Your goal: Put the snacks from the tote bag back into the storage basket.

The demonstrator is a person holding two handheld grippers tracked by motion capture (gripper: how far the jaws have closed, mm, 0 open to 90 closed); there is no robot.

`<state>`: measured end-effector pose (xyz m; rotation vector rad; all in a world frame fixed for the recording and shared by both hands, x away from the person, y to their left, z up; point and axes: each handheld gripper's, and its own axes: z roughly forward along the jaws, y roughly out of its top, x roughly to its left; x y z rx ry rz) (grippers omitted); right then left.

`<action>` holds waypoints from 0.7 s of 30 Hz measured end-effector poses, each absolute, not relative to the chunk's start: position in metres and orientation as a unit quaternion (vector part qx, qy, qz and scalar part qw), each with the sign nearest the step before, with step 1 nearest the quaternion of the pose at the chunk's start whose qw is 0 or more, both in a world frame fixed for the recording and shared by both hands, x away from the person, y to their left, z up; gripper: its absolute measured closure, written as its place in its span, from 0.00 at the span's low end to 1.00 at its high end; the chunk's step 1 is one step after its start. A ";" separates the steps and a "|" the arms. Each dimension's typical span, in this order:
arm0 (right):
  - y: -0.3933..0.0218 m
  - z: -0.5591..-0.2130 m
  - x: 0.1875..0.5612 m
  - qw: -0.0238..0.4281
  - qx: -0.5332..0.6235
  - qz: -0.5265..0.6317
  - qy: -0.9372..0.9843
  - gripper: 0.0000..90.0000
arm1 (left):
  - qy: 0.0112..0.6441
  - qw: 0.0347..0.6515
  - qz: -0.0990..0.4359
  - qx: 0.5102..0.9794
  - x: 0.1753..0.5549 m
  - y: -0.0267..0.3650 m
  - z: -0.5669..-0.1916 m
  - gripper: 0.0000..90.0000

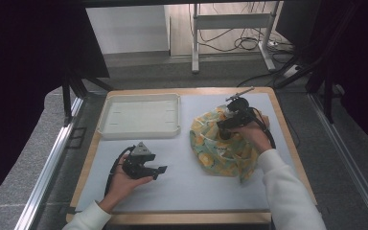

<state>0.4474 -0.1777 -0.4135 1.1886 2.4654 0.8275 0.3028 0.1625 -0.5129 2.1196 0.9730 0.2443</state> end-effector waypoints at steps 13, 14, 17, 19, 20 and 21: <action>-0.181 -0.368 0.433 0.147 0.385 0.314 0.855 0.34 | 0.382 0.392 0.093 0.832 0.302 0.164 -0.512 0.35; -0.181 -0.365 0.431 0.149 0.384 0.315 0.855 0.33 | 0.382 0.392 0.093 0.831 0.302 0.164 -0.512 0.35; -0.180 -0.356 0.428 0.156 0.380 0.319 0.854 0.33 | 0.384 0.393 0.092 0.830 0.303 0.164 -0.513 0.35; -0.180 -0.349 0.427 0.156 0.379 0.324 0.853 0.33 | 0.384 0.393 0.091 0.830 0.303 0.164 -0.513 0.35; -0.180 -0.347 0.426 0.156 0.377 0.326 0.853 0.33 | 0.384 0.393 0.091 0.831 0.303 0.164 -0.513 0.35; -0.181 -0.344 0.425 0.156 0.375 0.329 0.852 0.33 | 0.384 0.393 0.091 0.831 0.303 0.164 -0.513 0.35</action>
